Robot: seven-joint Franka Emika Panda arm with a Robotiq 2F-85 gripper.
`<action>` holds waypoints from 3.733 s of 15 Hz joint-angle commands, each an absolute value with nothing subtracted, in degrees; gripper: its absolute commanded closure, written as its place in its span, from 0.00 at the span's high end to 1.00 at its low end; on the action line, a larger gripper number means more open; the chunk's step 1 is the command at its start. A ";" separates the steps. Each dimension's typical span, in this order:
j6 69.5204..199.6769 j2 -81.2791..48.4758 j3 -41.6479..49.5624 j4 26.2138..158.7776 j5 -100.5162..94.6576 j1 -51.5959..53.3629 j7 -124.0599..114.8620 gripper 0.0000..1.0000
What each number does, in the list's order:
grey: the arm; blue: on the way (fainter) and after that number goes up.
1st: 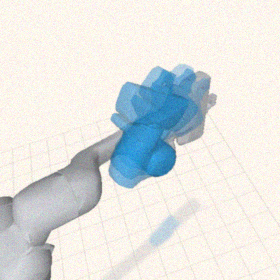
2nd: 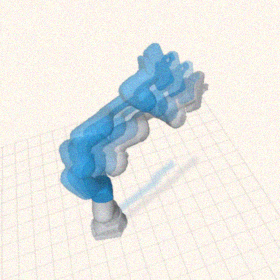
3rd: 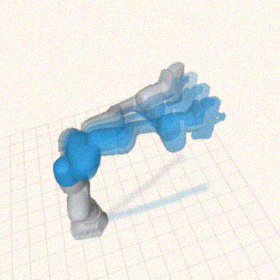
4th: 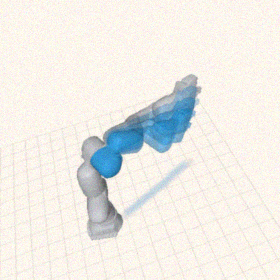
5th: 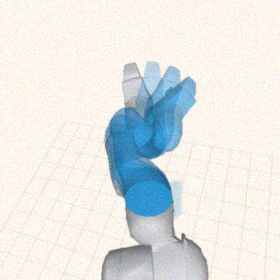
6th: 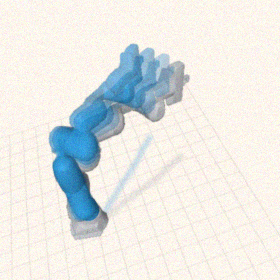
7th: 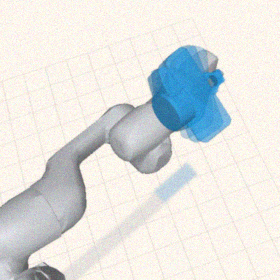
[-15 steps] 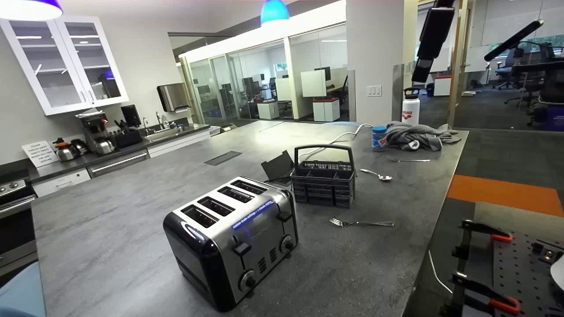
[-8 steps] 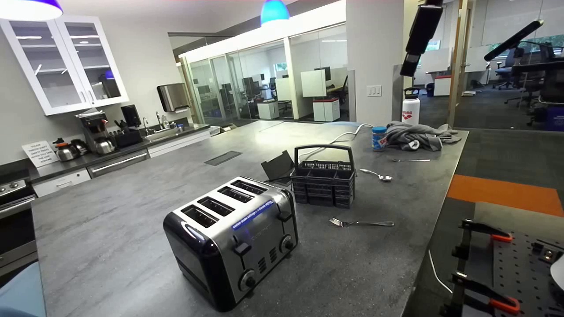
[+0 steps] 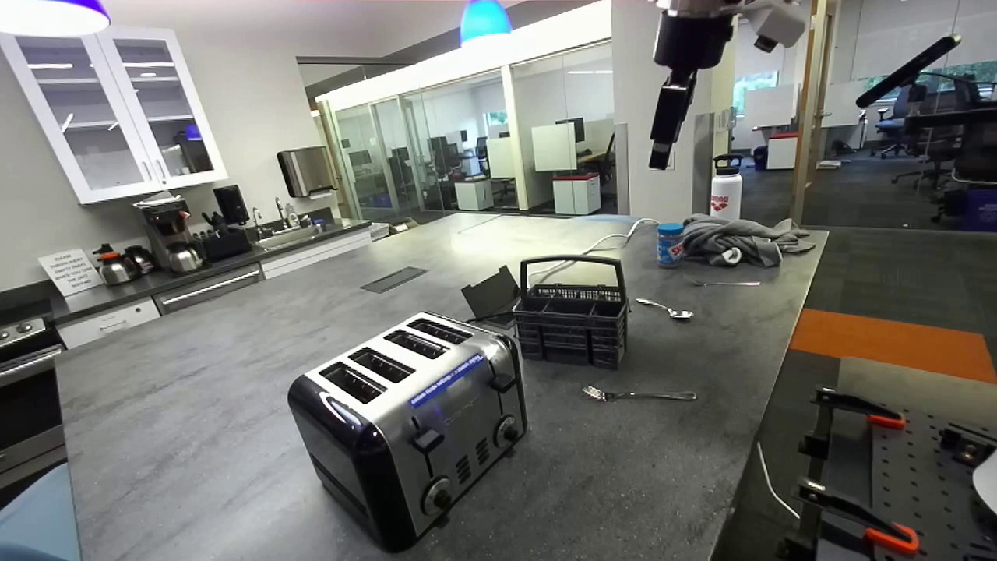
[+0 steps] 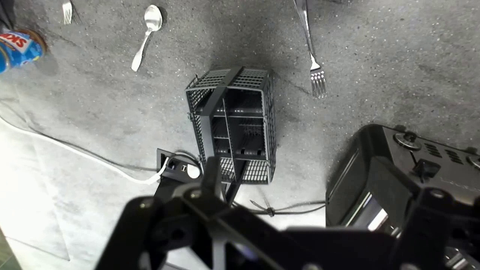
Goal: Move the basket slightly to the right
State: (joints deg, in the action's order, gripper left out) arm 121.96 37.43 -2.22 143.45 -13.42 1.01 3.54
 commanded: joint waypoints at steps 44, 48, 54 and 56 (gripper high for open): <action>137.78 -20.62 1.48 109.25 -0.07 -9.52 28.57 0.04; 137.42 -19.79 1.79 109.77 -0.97 -8.82 25.84 0.03; 136.67 -16.43 4.52 108.85 -0.77 -7.61 9.56 0.03; 135.73 -16.39 5.83 106.67 -1.34 -7.47 3.82 0.03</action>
